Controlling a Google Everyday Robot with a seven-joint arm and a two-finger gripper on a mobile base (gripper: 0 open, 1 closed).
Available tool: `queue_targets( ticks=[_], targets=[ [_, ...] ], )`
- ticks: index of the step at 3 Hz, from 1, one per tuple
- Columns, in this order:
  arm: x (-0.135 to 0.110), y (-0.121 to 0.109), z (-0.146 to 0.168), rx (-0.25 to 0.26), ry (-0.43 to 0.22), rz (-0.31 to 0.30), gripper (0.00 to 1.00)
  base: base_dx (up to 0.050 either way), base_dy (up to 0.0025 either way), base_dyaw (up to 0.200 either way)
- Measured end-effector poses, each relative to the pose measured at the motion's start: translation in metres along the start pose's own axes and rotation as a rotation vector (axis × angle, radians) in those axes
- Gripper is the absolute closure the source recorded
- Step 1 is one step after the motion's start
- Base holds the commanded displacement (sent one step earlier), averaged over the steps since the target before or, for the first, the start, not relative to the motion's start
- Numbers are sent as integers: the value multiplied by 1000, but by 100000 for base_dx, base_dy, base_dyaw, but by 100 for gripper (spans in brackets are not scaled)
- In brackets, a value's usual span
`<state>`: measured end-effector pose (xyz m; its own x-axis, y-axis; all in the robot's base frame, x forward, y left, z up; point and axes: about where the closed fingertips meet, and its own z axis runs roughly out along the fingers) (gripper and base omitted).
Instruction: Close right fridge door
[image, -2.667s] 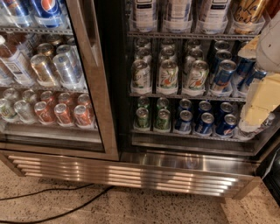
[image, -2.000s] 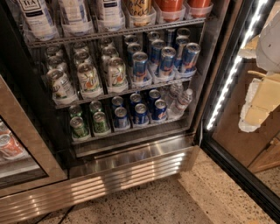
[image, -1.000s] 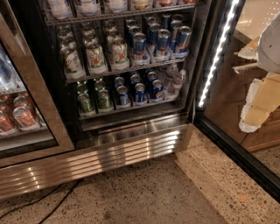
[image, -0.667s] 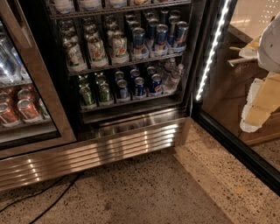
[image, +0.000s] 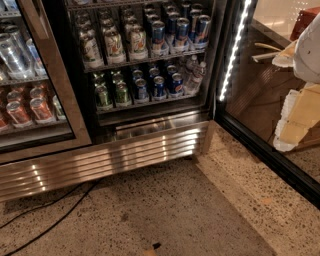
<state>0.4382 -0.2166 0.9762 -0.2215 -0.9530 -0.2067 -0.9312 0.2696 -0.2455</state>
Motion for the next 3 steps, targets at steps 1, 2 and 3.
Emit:
queue_targets(
  ticks=[1, 2, 3],
  targets=[
    [0, 0, 0, 0, 0, 0, 0, -5003, 4, -29],
    [0, 0, 0, 0, 0, 0, 0, -4, 4, -20049],
    [0, 0, 0, 0, 0, 0, 0, 1, -1, -19990]
  ],
)
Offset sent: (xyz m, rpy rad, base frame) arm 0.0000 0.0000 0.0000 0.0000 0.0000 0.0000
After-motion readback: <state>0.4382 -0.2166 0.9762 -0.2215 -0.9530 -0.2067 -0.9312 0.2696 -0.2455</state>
